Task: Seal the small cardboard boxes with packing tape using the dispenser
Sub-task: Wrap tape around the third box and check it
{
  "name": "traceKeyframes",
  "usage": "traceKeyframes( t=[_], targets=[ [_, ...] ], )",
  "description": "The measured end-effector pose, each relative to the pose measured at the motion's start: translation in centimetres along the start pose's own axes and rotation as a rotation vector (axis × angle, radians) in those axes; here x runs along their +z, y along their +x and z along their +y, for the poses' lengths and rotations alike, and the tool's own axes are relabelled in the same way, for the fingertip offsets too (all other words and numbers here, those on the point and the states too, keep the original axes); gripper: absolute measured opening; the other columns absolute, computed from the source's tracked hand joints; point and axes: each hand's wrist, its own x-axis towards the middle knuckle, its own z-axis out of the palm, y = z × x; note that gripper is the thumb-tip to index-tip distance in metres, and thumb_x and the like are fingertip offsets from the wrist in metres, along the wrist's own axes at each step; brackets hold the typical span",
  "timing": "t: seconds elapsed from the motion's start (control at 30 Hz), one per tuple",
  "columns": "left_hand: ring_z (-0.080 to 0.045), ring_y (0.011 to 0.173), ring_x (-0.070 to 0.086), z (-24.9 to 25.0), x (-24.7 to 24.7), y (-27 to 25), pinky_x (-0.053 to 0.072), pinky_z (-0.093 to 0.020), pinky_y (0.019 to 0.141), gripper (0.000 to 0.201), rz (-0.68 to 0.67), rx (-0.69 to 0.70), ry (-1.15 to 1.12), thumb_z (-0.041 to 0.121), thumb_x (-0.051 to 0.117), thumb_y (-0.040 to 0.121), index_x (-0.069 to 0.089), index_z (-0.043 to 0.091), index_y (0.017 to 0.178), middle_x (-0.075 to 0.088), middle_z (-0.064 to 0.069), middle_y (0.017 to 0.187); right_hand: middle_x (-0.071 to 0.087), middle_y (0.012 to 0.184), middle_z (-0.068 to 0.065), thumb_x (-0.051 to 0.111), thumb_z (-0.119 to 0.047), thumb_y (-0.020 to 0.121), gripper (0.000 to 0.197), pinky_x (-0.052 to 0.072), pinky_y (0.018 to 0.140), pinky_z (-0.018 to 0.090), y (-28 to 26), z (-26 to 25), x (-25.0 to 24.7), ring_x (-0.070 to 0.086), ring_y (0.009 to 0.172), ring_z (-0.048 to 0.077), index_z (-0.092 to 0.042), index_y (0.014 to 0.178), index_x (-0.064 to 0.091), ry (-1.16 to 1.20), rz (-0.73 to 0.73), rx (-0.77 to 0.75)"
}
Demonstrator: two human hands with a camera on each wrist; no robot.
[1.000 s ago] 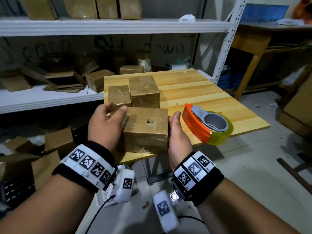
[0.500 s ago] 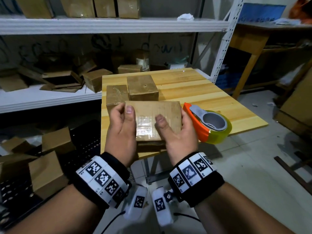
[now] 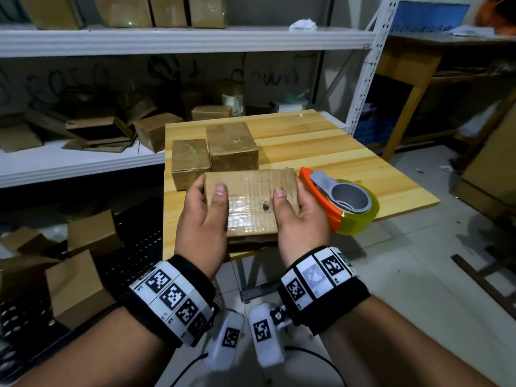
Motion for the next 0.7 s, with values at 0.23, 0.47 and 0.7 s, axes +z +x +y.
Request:
traceKeyframes(
  t=[0.23, 0.47, 0.7],
  targets=[
    [-0.012, 0.132, 0.061, -0.9, 0.2, 0.4, 0.050, -0.048, 0.112, 0.084, -0.020, -0.020, -0.015, 0.049, 0.077, 0.089, 0.036, 0.028, 0.159, 0.064, 0.007, 0.143, 0.063, 0.107, -0.039, 0.057, -0.035, 0.108, 0.041, 0.049, 0.088, 0.002, 0.7, 0.3, -0.8, 0.059, 0.096, -0.029, -0.031, 0.148, 0.060, 0.038, 0.043, 0.000],
    [-0.019, 0.133, 0.062, -1.3, 0.2, 0.5, 0.050, -0.054, 0.111, 0.060, -0.006, -0.014, -0.046, 0.052, 0.055, 0.100, 0.045, 0.030, 0.156, 0.065, 0.004, 0.143, 0.067, 0.142, -0.015, 0.052, -0.037, 0.109, 0.039, 0.049, 0.115, 0.034, 0.3, -0.1, -0.8, 0.061, 0.131, 0.005, -0.029, 0.146, 0.063, 0.060, 0.072, 0.032],
    [-0.019, 0.138, 0.057, -0.6, -0.1, 0.7, 0.045, -0.053, 0.117, 0.053, -0.004, -0.048, -0.145, 0.041, 0.049, 0.107, 0.047, 0.023, 0.157, 0.062, -0.003, 0.148, 0.076, 0.116, -0.024, 0.051, -0.036, 0.110, 0.037, 0.058, 0.097, 0.021, 0.3, -0.5, -1.1, 0.069, 0.105, -0.006, -0.023, 0.141, 0.067, 0.100, 0.102, 0.115]
  ],
)
